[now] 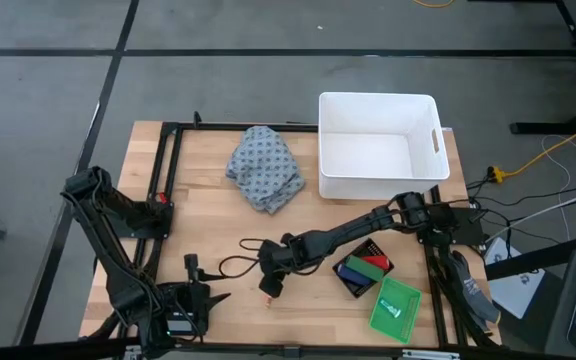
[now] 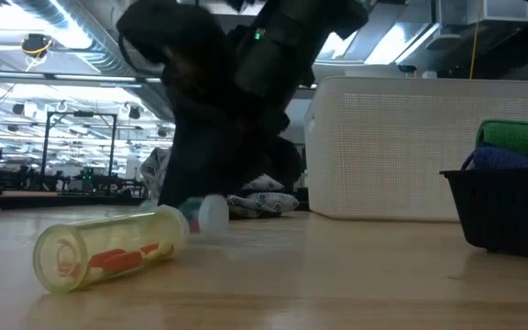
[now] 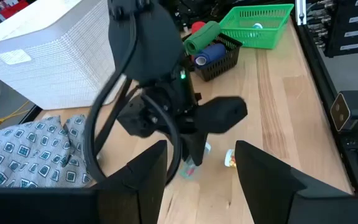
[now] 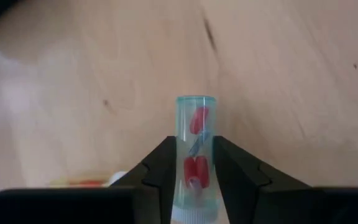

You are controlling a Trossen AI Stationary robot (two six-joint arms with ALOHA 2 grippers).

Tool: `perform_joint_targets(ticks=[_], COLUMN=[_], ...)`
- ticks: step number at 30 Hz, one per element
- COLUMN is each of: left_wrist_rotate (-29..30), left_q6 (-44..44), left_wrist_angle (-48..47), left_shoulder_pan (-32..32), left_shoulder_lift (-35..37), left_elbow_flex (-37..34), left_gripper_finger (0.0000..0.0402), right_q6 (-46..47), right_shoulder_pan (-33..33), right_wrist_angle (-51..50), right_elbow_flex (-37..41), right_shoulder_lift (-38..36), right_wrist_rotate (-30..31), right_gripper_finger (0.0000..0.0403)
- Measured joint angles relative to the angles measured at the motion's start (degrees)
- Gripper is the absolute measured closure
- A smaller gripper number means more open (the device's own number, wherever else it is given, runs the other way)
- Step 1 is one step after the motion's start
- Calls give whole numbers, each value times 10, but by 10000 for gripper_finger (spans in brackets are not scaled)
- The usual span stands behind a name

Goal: Pick & Place Medicine items
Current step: Put the green pill bottle into the green bin

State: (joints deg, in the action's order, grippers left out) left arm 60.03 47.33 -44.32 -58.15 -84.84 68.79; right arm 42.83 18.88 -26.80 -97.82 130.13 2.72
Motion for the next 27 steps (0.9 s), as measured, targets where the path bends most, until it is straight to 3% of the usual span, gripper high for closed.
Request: perform_joint_targets(ticks=[10, 15, 20, 27], left_wrist_rotate=[1, 0, 2, 3], left_q6=[0, 0, -2, -8], left_wrist_angle=[-6, -6, -6, -4], left_shoulder_pan=[0, 0, 0, 0], left_shoulder_lift=[0, 0, 0, 0], left_elbow_flex=[0, 0, 0, 0], left_gripper_finger=[217, 217, 217, 217], right_q6=[-14, 13, 116, 322], right_shoulder_pan=[7, 44, 116, 243], right_wrist_angle=[-82, -207, -352, -537], right_elbow_flex=[0, 0, 0, 0], right_shoulder_lift=[-107, -176, -225, -235], right_wrist_rotate=[43, 63, 92, 108], right_gripper_finger=[304, 304, 304, 304])
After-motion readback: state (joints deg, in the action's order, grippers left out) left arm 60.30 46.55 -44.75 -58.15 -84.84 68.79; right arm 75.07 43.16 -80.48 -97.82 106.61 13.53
